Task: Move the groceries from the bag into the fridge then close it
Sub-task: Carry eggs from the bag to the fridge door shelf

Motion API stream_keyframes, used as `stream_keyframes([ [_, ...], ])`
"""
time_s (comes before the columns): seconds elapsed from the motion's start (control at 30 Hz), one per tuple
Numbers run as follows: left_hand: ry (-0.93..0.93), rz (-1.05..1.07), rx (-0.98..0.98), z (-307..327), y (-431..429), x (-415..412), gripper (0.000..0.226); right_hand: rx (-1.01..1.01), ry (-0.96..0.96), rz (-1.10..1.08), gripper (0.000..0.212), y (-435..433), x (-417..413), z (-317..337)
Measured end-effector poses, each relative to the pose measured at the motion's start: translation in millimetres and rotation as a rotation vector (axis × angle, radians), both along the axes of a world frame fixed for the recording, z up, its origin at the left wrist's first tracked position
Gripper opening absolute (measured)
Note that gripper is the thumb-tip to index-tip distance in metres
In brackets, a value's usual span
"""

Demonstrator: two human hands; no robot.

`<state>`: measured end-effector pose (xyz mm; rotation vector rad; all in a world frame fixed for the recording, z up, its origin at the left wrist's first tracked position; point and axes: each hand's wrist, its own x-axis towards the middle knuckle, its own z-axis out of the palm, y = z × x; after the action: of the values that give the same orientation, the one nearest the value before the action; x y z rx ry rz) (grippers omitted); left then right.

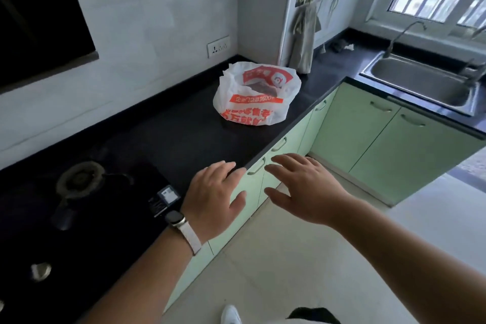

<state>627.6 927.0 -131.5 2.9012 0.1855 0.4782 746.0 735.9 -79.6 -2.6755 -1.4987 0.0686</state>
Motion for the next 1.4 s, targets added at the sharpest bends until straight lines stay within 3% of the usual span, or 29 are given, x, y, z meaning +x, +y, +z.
stream_keyframes([
  [0.4, 0.016, -0.123, -0.023, -8, 22, 111, 0.043, 0.02, 0.032, -0.139, 0.053, 13, 95, -19],
  [0.63, 0.082, -0.029, -0.004, -13, 30, 192, 0.045, 0.008, 0.129, -0.097, 0.062, 21, 203, -45],
  [0.8, 0.11, 0.025, 0.011, -3, 23, 259, 0.046, 0.045, 0.156, -0.054, 0.057, 16, 286, -38],
  [0.93, 0.123, 0.071, -0.002, 2, 17, 304, 0.045, 0.06, 0.173, -0.013, 0.064, 13, 339, -35],
  [1.2, 0.134, 0.111, -0.046, 1, 18, 356, 0.037, 0.045, 0.208, 0.037, 0.054, 20, 400, -44],
  [1.4, 0.173, 0.12, -0.053, -10, 51, 399, 0.044, 0.007, 0.241, 0.038, 0.054, 51, 439, -55],
])
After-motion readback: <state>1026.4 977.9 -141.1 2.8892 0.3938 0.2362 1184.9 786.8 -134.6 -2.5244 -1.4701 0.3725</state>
